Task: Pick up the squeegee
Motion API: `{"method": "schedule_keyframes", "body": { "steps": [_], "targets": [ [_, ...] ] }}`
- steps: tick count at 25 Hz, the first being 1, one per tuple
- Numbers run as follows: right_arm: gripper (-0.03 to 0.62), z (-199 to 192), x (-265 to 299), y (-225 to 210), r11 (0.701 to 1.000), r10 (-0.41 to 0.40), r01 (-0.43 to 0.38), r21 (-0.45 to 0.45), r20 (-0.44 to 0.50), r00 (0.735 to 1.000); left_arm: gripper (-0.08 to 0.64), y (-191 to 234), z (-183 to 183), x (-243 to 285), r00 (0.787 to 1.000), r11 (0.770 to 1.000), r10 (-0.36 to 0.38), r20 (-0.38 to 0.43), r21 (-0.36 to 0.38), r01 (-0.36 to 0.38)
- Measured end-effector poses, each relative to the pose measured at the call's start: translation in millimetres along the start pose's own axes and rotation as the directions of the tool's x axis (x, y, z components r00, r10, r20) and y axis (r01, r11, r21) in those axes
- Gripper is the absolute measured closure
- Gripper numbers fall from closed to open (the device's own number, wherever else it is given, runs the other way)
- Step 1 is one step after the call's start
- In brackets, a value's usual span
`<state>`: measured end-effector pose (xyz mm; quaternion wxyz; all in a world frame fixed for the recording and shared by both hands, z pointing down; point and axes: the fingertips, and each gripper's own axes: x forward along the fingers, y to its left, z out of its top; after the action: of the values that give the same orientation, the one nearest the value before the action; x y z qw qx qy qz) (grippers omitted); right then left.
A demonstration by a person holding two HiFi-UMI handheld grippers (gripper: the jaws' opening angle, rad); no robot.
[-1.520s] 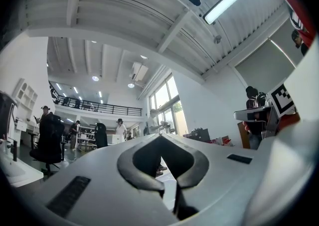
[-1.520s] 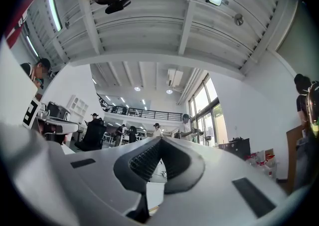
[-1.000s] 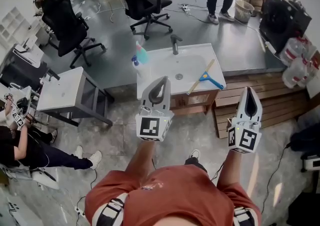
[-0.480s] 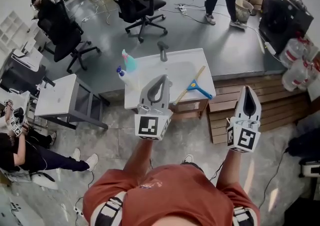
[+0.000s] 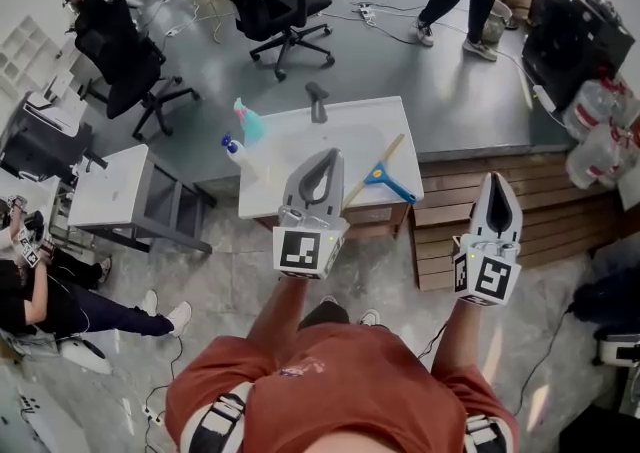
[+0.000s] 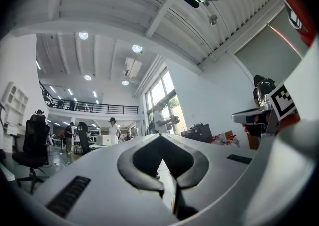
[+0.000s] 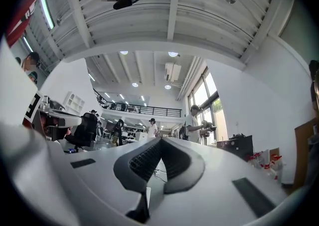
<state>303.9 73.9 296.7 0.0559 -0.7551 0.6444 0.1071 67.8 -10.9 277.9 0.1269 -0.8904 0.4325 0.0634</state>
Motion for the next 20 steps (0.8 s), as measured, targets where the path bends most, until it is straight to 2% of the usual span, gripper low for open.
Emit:
{"method": "schedule_keyframes", "body": {
  "steps": [6, 10, 16, 20],
  "targets": [
    [0.584, -7, 19, 0, 1.0, 0.005, -0.005, 0.006, 0.005, 1.0, 0.541, 12, -13, 9, 0.999, 1.0, 0.023, -0.03, 0.001, -0.023],
    [0.584, -14, 35, 12, 1.0, 0.011, -0.011, 0.01, 0.009, 1.0, 0.541, 21, -21, 18, 1.0, 1.0, 0.008, -0.006, 0.001, -0.008],
    [0.584, -18, 72, 30, 1.0, 0.014, -0.013, -0.022, 0.013, 1.0, 0.541, 56, -31, 41, 1.0, 1.0, 0.014, 0.024, -0.018, -0.013],
    [0.584, -16, 111, 49, 0.999, 0.011, -0.01, -0.046, 0.023, 1.0, 0.541, 96, -40, 61, 0.999, 0.999, 0.029, 0.03, -0.037, -0.028]
  ]
}}
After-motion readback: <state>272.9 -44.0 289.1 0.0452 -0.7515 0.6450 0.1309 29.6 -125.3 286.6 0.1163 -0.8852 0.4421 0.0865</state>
